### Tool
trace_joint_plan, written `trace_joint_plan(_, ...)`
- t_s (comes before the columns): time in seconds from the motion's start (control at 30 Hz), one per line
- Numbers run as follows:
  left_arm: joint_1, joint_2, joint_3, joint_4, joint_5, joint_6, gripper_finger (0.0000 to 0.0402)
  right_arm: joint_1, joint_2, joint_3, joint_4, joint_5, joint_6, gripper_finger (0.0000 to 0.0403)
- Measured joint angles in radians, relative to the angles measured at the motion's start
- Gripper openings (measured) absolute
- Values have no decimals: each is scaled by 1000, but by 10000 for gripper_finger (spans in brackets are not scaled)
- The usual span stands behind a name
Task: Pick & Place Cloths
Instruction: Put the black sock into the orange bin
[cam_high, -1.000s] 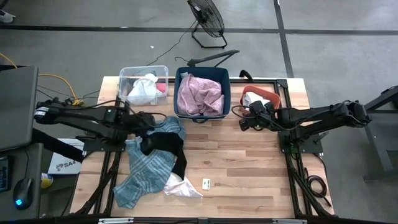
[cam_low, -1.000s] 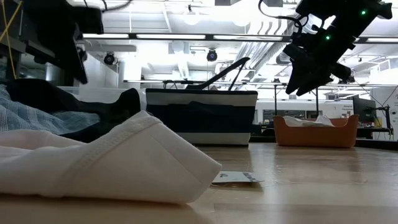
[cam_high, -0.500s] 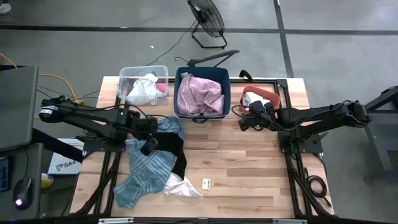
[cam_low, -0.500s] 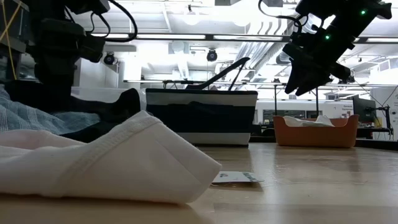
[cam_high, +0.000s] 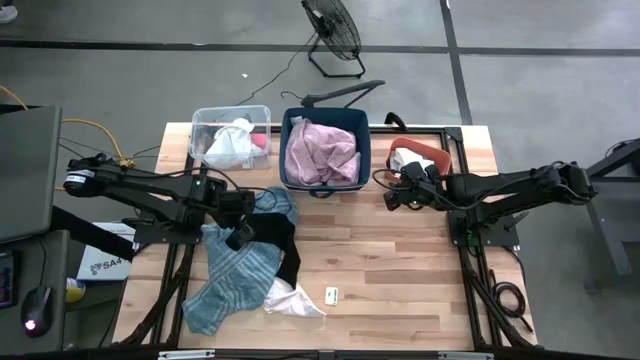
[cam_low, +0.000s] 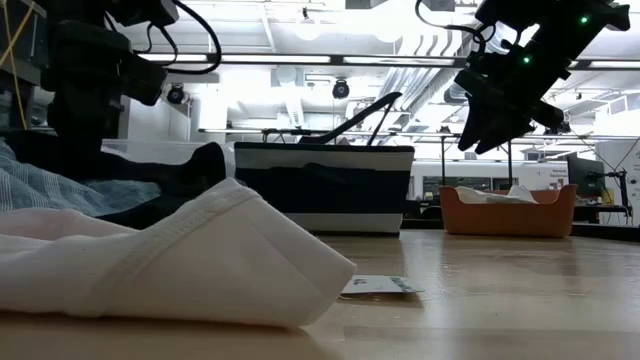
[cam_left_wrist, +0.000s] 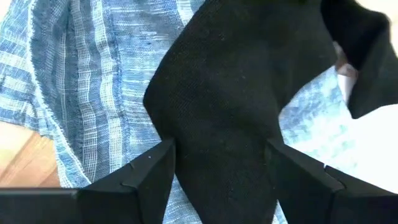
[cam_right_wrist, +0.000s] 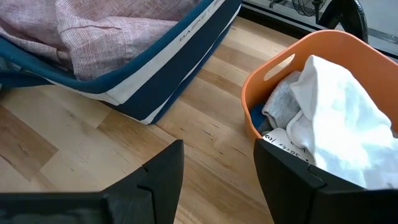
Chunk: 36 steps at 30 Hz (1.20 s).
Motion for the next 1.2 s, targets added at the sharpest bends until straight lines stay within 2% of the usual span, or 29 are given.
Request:
trace_joint_plan(0.43, 0, 82, 1, 9, -3, 82, 103, 0, 0, 0, -1, 0, 0, 187)
trace_joint_plan(0.67, 0, 91, 1, 9, -19, 148, 14, 0, 0, 0, 0, 0, 1, 187)
trace_joint_plan(0.87, 0, 90, 21, 8, -39, 187, 5, 0, 0, 0, 8, -21, 3, 187)
trace_joint_plan(1.2, 0, 90, 177, 10, -149, 328, 2, 12, 0, 0, 91, -25, -48, 187)
